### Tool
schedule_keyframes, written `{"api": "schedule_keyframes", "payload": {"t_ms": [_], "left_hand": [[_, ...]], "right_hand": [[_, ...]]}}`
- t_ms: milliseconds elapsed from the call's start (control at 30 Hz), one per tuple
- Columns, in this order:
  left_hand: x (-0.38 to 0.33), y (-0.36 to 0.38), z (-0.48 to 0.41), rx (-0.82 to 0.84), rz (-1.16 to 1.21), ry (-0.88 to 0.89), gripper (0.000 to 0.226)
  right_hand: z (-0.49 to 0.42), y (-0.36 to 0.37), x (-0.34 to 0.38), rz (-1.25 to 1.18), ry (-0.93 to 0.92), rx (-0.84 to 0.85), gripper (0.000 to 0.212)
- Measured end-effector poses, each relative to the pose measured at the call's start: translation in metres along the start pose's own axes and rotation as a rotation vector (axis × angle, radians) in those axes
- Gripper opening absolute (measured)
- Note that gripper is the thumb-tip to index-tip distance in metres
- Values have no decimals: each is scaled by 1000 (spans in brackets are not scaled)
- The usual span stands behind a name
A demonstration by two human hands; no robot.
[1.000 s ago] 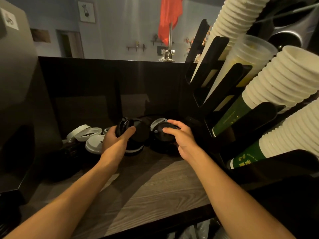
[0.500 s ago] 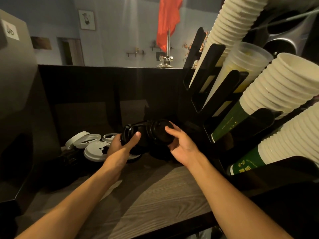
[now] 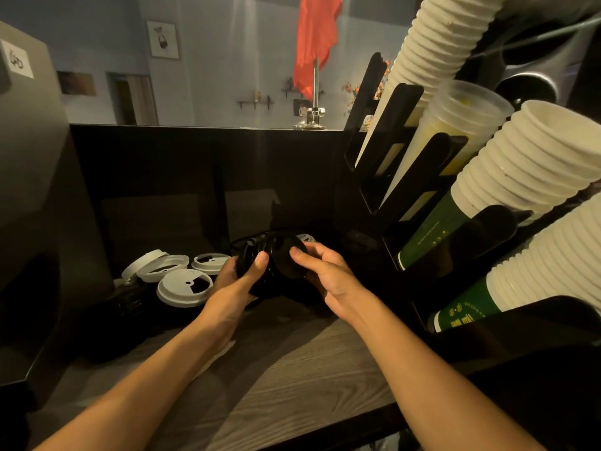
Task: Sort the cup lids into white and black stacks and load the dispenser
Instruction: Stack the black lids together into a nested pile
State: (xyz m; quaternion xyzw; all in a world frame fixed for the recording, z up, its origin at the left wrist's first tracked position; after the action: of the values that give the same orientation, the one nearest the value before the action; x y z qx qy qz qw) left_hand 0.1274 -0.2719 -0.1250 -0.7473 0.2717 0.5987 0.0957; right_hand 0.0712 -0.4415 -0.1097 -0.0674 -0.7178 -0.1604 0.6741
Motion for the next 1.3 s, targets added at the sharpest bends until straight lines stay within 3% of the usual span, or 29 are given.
{"api": "schedule_keyframes", "payload": {"t_ms": [67, 133, 200, 300, 367, 500, 600, 667, 767, 833, 900, 1000, 1067, 1167, 1300], "left_hand": [[1, 0, 0, 28, 7, -7, 66], [2, 2, 0, 35, -2, -7, 70], [4, 2, -1, 21, -27, 12, 71], [4, 0, -2, 2, -66, 29, 56], [5, -3, -3, -13, -88, 29, 44], [3, -5, -2, 6, -85, 10, 48], [-3, -4, -1, -48, -101, 19, 33], [-6, -6, -4, -132, -193, 51, 33], [-7, -10, -6, -207, -309, 65, 41], [-5, -10, -6, -227, -333, 53, 39], [-6, -8, -5, -241, -339, 61, 39], [-8, -7, -5, -248, -340, 61, 41], [-9, -7, -4, -255, -343, 54, 38], [-11, -7, -4, -276, -341, 50, 37], [-13, -6, -3, -306, -329, 48, 38]], "right_hand": [[0, 2, -2, 76, -37, -45, 71], [-1, 3, -2, 96, -55, -49, 73], [0, 3, -1, 71, -39, -19, 61], [5, 4, 2, 69, -21, 73, 43], [6, 2, 4, 64, -44, 103, 40], [8, 3, 5, 103, -99, 79, 38], [6, 5, 3, 125, -110, 34, 31], [2, 3, 1, 308, -155, -81, 26], [-4, -8, -2, 983, -278, -237, 30], [-1, -9, -5, 1283, -182, -135, 57], [4, -6, -8, 1355, -84, -33, 72], [4, -6, -8, 1368, -112, -68, 53], [0, -7, -6, 1254, -122, -125, 37], [-6, -8, -6, 894, -180, -207, 20], [-7, -7, -3, 376, -157, -237, 30]]}}
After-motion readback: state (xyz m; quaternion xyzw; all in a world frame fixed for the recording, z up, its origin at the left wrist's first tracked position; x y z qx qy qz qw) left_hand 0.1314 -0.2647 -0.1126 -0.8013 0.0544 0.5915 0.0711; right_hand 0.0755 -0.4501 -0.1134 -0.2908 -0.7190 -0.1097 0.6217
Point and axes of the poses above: each hand's wrist, its own z-axis away from the middle knuckle, its own y-axis out of the palm, x = y × z, the point moved 1 cm from there along -z, towards the middle knuckle, and after that the axes turned 4 degrees about y, right-handed, at the moved point
